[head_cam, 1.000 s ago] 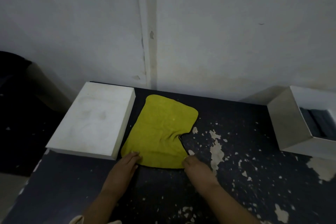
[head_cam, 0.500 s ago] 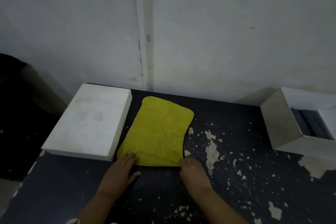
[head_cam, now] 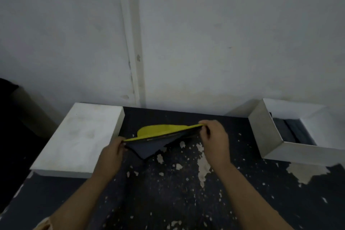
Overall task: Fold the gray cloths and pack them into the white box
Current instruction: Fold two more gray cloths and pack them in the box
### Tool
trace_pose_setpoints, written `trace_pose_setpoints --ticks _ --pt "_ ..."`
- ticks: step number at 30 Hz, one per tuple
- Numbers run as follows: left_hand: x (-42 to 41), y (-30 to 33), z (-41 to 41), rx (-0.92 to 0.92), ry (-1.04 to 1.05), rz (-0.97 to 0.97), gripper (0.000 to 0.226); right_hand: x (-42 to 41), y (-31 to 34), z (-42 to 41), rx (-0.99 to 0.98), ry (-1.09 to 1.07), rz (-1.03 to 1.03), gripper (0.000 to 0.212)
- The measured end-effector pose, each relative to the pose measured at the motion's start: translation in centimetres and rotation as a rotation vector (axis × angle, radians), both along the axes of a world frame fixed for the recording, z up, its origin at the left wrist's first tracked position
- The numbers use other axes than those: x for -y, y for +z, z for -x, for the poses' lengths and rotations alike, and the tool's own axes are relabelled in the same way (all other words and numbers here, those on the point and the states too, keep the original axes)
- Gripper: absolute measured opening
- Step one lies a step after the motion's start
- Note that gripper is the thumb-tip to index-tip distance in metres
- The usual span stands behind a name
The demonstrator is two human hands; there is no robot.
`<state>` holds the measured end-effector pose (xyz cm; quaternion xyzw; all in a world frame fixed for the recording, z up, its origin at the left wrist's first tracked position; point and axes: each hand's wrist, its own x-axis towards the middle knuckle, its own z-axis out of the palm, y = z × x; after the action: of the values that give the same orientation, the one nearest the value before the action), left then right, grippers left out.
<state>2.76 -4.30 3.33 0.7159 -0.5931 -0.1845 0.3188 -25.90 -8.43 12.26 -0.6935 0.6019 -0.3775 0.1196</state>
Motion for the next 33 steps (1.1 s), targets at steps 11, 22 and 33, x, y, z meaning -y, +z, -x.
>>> trace_pose_setpoints --ticks 11,22,33 --pt "7.1 15.7 4.6 -0.281 -0.102 0.247 0.021 4.3 10.6 7.3 0.343 -0.149 0.159 0.018" --pt "11.2 22.2 11.3 -0.636 -0.158 0.184 0.019 7.9 16.6 14.5 0.451 -0.11 0.074 0.015" --pt "3.8 12.4 12.9 -0.597 -0.238 -0.11 0.014 0.8 6.4 19.7 0.409 -0.016 -0.257 0.012"
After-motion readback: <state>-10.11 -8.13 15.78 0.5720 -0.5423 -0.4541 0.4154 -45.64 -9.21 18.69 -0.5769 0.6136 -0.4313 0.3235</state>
